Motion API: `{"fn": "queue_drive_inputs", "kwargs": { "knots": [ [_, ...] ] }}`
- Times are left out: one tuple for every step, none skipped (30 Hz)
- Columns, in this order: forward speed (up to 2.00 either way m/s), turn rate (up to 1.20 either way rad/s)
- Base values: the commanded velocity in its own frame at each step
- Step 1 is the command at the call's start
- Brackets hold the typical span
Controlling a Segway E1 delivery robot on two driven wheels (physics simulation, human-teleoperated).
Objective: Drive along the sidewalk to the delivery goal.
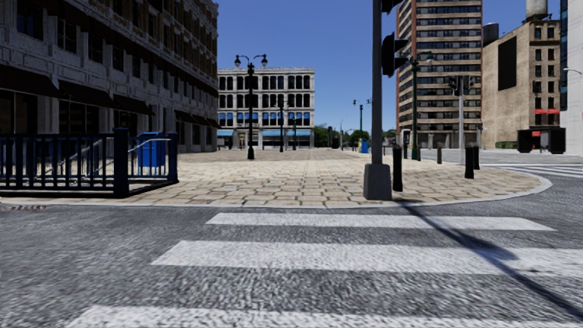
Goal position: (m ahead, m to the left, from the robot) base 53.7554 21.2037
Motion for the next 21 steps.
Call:
{"fn": "queue_drive_inputs", "kwargs": {
  "knots": [
    [2.00, -0.25],
    [2.00, -0.25],
    [2.00, -0.26],
    [2.00, -0.26],
    [2.00, -0.27],
    [2.00, -0.27],
    [2.00, -0.27],
    [2.00, -0.27],
    [2.00, -0.27],
    [2.00, -0.27],
    [2.00, -0.27],
    [2.00, -0.27],
    [2.00, -0.27],
    [2.00, -0.27],
    [2.00, -0.27],
    [2.00, -0.27],
    [2.00, -0.27],
    [2.00, -0.27],
    [2.00, -0.27],
    [2.00, -0.27],
    [2.00, -0.27]
  ]
}}
